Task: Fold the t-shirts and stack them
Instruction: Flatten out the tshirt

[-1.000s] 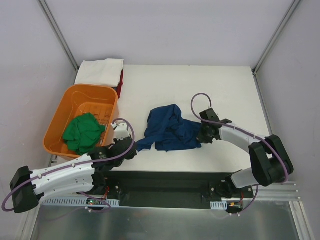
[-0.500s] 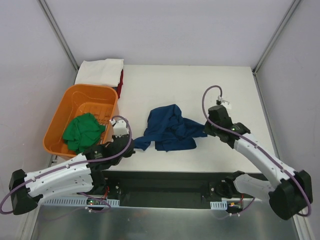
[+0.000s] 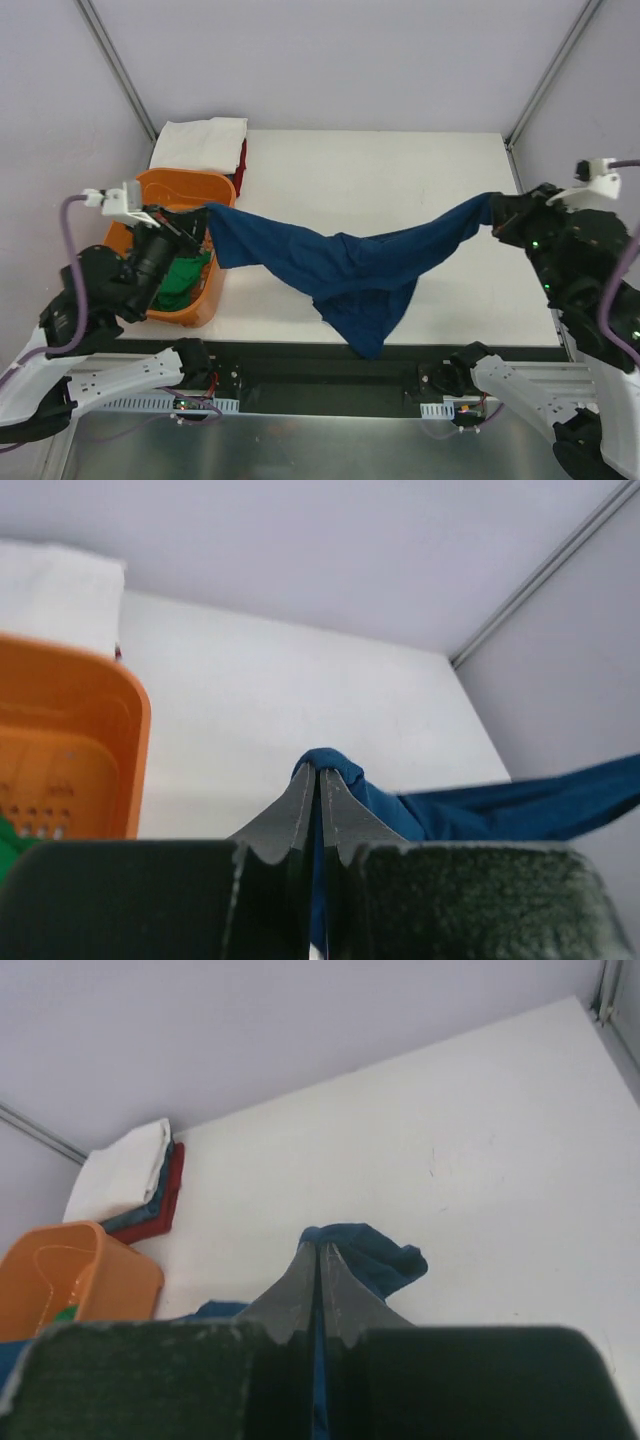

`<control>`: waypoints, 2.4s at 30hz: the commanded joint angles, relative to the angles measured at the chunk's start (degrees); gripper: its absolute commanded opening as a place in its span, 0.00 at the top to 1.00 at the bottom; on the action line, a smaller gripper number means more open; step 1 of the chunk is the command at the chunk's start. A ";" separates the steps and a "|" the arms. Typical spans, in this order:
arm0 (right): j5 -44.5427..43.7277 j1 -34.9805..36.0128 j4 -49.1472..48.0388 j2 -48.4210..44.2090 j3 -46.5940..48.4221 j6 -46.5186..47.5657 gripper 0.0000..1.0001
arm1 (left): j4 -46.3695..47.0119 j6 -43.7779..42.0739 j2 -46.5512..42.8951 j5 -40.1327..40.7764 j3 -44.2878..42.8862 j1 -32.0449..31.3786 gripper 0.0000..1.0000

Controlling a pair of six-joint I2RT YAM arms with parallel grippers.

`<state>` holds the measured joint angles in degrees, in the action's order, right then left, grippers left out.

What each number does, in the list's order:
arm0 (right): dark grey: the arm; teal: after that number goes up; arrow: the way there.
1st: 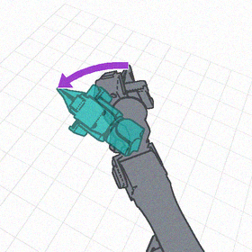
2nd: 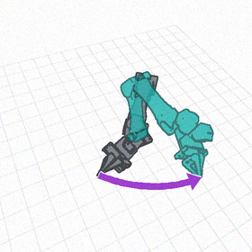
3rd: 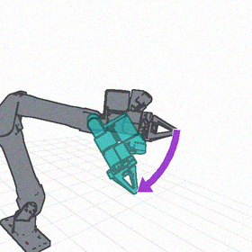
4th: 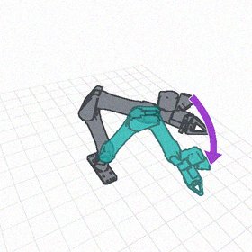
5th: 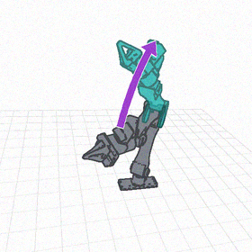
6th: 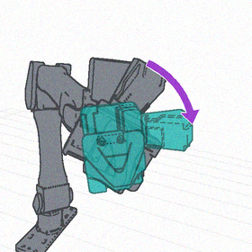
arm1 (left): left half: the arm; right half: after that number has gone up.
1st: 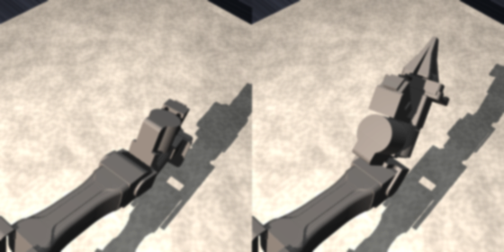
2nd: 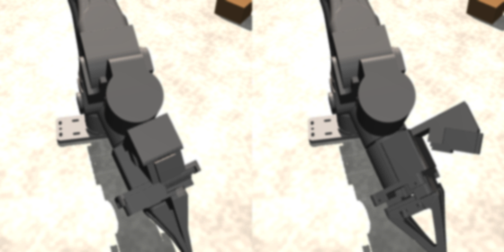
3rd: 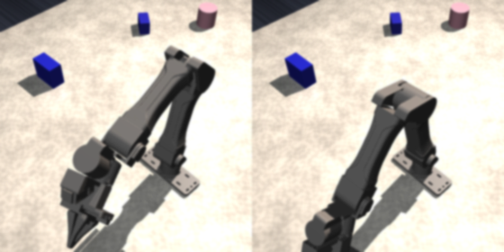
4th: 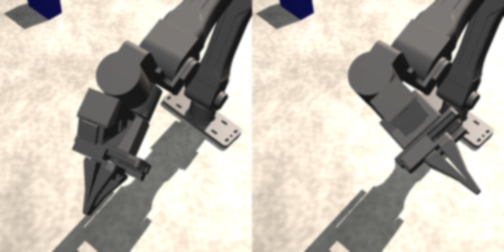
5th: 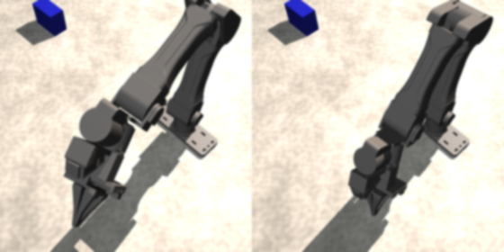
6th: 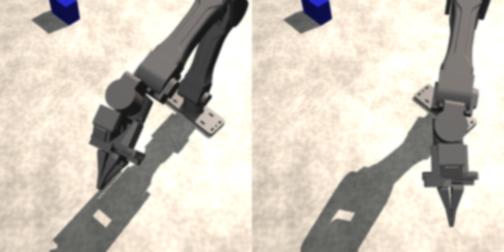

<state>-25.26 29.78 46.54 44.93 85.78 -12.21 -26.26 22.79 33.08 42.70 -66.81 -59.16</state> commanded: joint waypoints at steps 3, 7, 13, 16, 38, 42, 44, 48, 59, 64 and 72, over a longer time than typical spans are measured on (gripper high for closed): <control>-6.11 0.01 4.25 5.15 15.37 8.51 0.99 | 8.13 -15.57 4.78 4.67 -8.69 0.53 1.00; -9.72 0.01 3.91 11.22 23.01 13.77 0.99 | 15.94 -23.54 11.64 9.92 -10.97 0.62 1.00; -14.29 -2.53 -4.60 25.63 30.58 23.53 0.99 | 21.18 -23.01 30.61 -2.58 -21.83 21.29 1.00; -13.25 -8.41 -7.78 35.99 41.71 25.12 0.99 | 17.83 -20.32 43.09 -13.07 -36.74 28.64 1.00; -17.13 -20.87 12.40 10.71 -11.17 8.71 0.92 | 9.75 -7.24 33.36 -15.61 -6.78 30.77 1.00; -8.85 -25.99 15.32 12.54 -19.41 6.23 0.65 | 5.62 -3.72 38.62 -18.88 -1.75 30.77 0.60; -9.90 -26.44 17.78 14.83 -18.81 6.14 0.44 | 4.38 -2.75 40.65 -20.89 -2.80 30.68 0.23; -10.26 -26.44 18.67 19.58 -14.86 5.70 0.03 | 3.85 0.14 44.60 -29.58 -5.87 30.68 0.01; 18.03 -26.27 2.43 20.99 -23.27 10.27 0.03 | 4.64 5.60 50.50 -40.67 -3.16 23.39 0.01; 27.16 -25.74 -3.73 21.25 -30.22 9.05 0.03 | 7.54 7.01 52.96 -42.61 2.46 18.99 0.01; 28.43 -19.50 -9.54 23.89 -37.61 7.29 0.03 | 9.29 10.44 57.36 -43.84 10.20 18.99 0.01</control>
<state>0.95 7.31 41.50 67.42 49.19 -3.68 -18.72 30.48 89.95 0.25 -59.16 -40.40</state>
